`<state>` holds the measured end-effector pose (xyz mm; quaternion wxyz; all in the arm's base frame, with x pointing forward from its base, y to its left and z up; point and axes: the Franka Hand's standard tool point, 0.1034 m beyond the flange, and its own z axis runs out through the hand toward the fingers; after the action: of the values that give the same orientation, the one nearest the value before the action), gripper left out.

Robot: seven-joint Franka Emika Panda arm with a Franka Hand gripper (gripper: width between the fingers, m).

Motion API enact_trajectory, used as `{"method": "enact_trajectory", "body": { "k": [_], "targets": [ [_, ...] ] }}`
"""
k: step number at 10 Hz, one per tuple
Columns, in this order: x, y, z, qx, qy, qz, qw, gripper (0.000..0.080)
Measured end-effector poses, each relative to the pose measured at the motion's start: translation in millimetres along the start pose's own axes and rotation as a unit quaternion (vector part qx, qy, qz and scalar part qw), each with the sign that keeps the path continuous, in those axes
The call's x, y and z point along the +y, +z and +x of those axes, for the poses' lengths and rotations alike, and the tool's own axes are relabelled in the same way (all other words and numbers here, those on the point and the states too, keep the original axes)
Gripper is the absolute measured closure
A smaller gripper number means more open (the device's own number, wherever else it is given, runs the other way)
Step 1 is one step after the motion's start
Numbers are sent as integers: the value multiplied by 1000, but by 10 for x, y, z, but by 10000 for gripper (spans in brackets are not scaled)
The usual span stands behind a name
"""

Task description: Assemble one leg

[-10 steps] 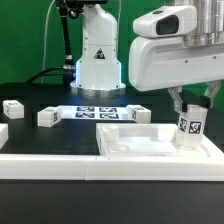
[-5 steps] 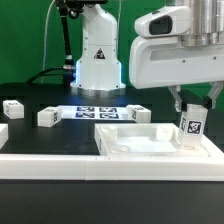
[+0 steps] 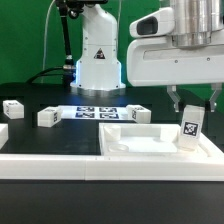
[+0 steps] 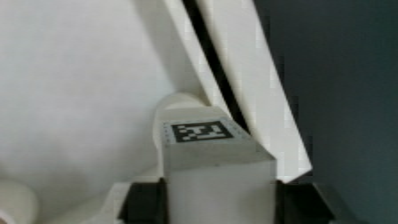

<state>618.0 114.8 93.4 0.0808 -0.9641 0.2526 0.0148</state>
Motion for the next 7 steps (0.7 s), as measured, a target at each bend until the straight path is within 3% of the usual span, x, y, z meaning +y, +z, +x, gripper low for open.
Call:
{"method": "enact_trajectory", "body": {
  "k": [3,5,6,7],
  "targets": [
    [-23,-2,7,4,73,4,997,505],
    [-19,-2,9,4,64,3,998,257],
    [3,-6,25,3,13,2,1000,181],
    [13,-9,35,4,-17,0,1000,159]
  ]
}}
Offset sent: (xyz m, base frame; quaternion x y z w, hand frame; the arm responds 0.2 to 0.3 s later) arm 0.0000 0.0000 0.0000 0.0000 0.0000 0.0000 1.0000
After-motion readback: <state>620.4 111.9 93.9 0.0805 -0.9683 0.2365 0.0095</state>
